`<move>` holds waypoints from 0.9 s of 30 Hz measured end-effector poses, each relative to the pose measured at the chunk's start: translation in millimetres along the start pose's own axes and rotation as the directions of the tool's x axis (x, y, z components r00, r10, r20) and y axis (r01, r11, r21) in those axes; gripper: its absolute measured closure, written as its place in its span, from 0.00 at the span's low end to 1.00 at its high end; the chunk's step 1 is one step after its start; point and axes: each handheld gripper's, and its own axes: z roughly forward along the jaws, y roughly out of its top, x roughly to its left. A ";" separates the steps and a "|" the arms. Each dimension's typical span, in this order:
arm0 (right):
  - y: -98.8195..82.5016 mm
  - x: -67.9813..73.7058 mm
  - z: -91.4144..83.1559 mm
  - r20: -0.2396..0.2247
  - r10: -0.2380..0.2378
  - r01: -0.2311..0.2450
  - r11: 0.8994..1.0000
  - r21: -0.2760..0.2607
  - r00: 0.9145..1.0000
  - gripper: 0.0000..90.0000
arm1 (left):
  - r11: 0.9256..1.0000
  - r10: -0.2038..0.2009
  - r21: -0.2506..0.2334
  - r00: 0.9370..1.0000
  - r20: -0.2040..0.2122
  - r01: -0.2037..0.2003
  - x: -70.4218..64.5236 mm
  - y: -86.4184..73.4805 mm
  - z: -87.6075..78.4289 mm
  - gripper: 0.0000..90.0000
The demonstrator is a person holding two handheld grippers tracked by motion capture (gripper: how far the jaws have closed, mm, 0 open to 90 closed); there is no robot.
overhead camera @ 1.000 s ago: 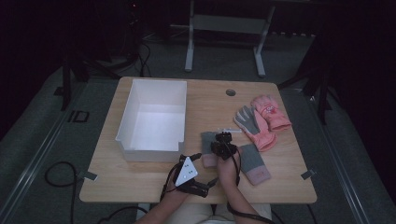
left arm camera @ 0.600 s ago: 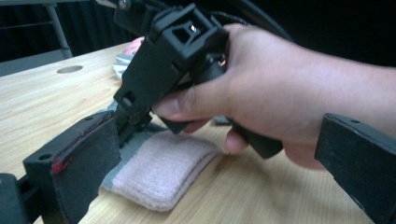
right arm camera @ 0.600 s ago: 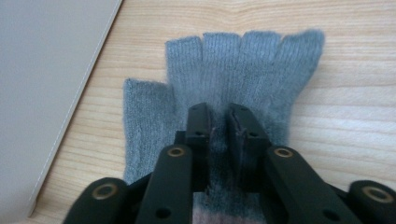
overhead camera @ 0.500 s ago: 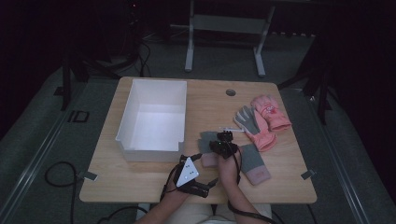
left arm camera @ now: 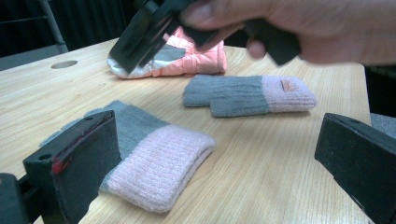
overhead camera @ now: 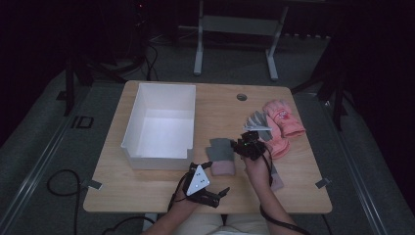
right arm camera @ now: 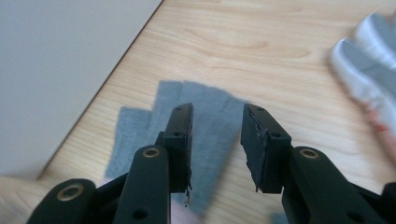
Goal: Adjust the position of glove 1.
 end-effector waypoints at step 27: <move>-54.9 -70.8 -57.4 -0.007 -0.258 0.258 0.964 0.061 0.966 0.71 | 1.000 0.016 0.011 1.000 0.004 -0.016 -1.6 0.3 1.7 0.00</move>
